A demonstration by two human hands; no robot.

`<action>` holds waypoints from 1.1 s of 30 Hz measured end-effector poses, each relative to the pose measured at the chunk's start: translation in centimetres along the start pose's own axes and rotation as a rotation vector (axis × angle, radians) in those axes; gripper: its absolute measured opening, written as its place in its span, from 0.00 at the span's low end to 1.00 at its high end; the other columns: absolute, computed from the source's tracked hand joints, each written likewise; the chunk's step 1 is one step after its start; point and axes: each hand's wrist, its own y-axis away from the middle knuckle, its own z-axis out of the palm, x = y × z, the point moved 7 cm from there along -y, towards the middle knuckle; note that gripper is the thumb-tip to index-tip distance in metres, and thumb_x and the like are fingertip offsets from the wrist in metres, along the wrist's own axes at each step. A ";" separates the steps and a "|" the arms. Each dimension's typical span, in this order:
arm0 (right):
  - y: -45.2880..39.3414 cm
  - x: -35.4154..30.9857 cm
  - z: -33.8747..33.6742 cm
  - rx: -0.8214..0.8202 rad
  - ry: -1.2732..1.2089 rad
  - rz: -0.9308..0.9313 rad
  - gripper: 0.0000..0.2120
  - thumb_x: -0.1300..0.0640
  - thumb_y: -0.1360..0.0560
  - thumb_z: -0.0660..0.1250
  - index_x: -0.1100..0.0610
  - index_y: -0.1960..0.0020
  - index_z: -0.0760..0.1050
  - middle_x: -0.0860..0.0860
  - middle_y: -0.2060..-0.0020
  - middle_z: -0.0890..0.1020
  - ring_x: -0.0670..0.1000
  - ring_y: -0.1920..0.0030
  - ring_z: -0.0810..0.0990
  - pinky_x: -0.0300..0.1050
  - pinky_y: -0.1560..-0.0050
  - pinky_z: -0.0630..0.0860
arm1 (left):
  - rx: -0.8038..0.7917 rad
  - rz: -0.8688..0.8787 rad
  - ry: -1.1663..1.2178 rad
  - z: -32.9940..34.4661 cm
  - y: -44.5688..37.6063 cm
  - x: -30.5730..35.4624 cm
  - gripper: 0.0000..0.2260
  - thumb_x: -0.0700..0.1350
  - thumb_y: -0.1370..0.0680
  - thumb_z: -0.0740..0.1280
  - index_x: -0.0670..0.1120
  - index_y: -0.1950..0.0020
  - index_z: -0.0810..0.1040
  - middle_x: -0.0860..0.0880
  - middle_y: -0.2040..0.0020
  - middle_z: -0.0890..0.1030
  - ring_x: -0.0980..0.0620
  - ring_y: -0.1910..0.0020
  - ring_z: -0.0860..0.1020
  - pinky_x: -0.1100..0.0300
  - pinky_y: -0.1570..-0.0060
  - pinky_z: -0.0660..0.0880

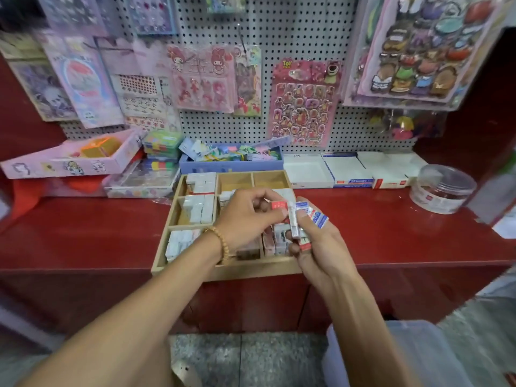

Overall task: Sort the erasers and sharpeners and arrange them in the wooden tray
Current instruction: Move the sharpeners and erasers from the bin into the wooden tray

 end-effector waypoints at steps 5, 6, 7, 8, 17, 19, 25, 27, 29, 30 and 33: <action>-5.4 0.9 2.9 0.032 0.096 0.002 0.12 0.65 0.20 0.65 0.59 0.38 0.76 0.57 0.59 0.79 0.47 0.70 0.74 0.38 0.75 0.70 | 0.061 -0.034 -0.098 -7.8 -4.2 -2.3 0.04 0.38 0.26 0.73 0.43 0.54 0.81 0.45 0.66 0.81 0.55 0.70 0.79 0.69 0.73 0.71; -6.6 1.2 3.6 0.027 0.104 0.005 0.11 0.64 0.21 0.66 0.58 0.39 0.77 0.57 0.59 0.79 0.47 0.69 0.75 0.38 0.74 0.71 | 0.090 -0.038 -0.134 -9.7 -5.2 -3.2 0.04 0.37 0.27 0.73 0.44 0.55 0.80 0.46 0.66 0.82 0.55 0.70 0.79 0.68 0.74 0.71; -7.2 1.2 4.0 0.021 0.113 0.002 0.10 0.64 0.21 0.66 0.56 0.40 0.77 0.56 0.58 0.80 0.48 0.68 0.76 0.39 0.73 0.71 | 0.116 -0.045 -0.166 -11.2 -5.8 -3.7 0.05 0.36 0.27 0.73 0.45 0.57 0.80 0.48 0.68 0.81 0.56 0.72 0.79 0.67 0.74 0.71; -8.2 1.4 4.7 0.012 0.130 -0.003 0.10 0.64 0.21 0.66 0.55 0.41 0.77 0.55 0.58 0.80 0.48 0.67 0.76 0.39 0.72 0.71 | 0.146 -0.060 -0.202 -13.0 -6.8 -4.7 0.06 0.35 0.27 0.73 0.45 0.58 0.79 0.50 0.70 0.80 0.56 0.73 0.79 0.66 0.74 0.72; -13.8 3.4 7.4 0.039 0.206 -0.030 0.11 0.62 0.20 0.66 0.50 0.42 0.78 0.54 0.55 0.84 0.50 0.59 0.80 0.41 0.67 0.74 | 0.107 -0.122 -0.786 -20.1 -13.1 -12.3 0.08 0.39 0.27 0.73 0.49 0.53 0.77 0.47 0.56 0.79 0.48 0.60 0.77 0.54 0.55 0.77; -14.4 3.5 7.3 0.053 0.210 -0.037 0.10 0.62 0.20 0.66 0.49 0.44 0.78 0.52 0.57 0.84 0.50 0.59 0.80 0.41 0.67 0.73 | 0.043 -0.108 -0.879 -19.7 -13.9 -13.4 0.09 0.39 0.28 0.74 0.51 0.55 0.77 0.50 0.58 0.78 0.48 0.59 0.78 0.56 0.55 0.76; -15.1 3.3 7.1 0.031 0.245 -0.051 0.11 0.62 0.20 0.66 0.49 0.41 0.78 0.51 0.57 0.84 0.48 0.60 0.80 0.41 0.67 0.73 | 0.021 -0.019 -0.955 -18.4 -14.8 -14.7 0.10 0.40 0.29 0.76 0.51 0.53 0.80 0.53 0.56 0.73 0.52 0.59 0.74 0.59 0.56 0.72; -15.1 3.1 7.1 0.020 0.247 -0.059 0.12 0.62 0.20 0.66 0.49 0.41 0.78 0.49 0.60 0.84 0.46 0.63 0.79 0.40 0.67 0.73 | 0.024 0.000 -0.980 -18.2 -14.7 -14.9 0.10 0.40 0.28 0.74 0.52 0.52 0.78 0.55 0.58 0.73 0.53 0.60 0.73 0.57 0.55 0.73; -15.0 3.2 7.1 0.016 0.243 -0.060 0.13 0.63 0.20 0.65 0.49 0.39 0.77 0.48 0.60 0.83 0.45 0.64 0.78 0.39 0.68 0.73 | 0.036 -0.004 -0.995 -18.3 -14.5 -15.0 0.10 0.42 0.28 0.74 0.53 0.51 0.77 0.55 0.57 0.74 0.54 0.59 0.73 0.57 0.55 0.73; -14.8 3.2 7.1 0.014 0.244 -0.060 0.14 0.63 0.20 0.66 0.49 0.38 0.77 0.49 0.60 0.83 0.45 0.64 0.78 0.39 0.68 0.73 | 0.040 -0.012 -0.996 -18.4 -14.4 -15.0 0.10 0.43 0.28 0.75 0.53 0.52 0.77 0.55 0.57 0.74 0.53 0.57 0.74 0.57 0.54 0.73; -14.2 3.4 7.0 -0.004 0.281 -0.064 0.15 0.62 0.20 0.66 0.50 0.36 0.76 0.48 0.65 0.82 0.46 0.68 0.75 0.39 0.70 0.72 | 0.016 -0.063 -1.010 -18.6 -14.2 -14.7 0.13 0.44 0.29 0.76 0.53 0.47 0.78 0.53 0.52 0.74 0.53 0.54 0.73 0.58 0.52 0.72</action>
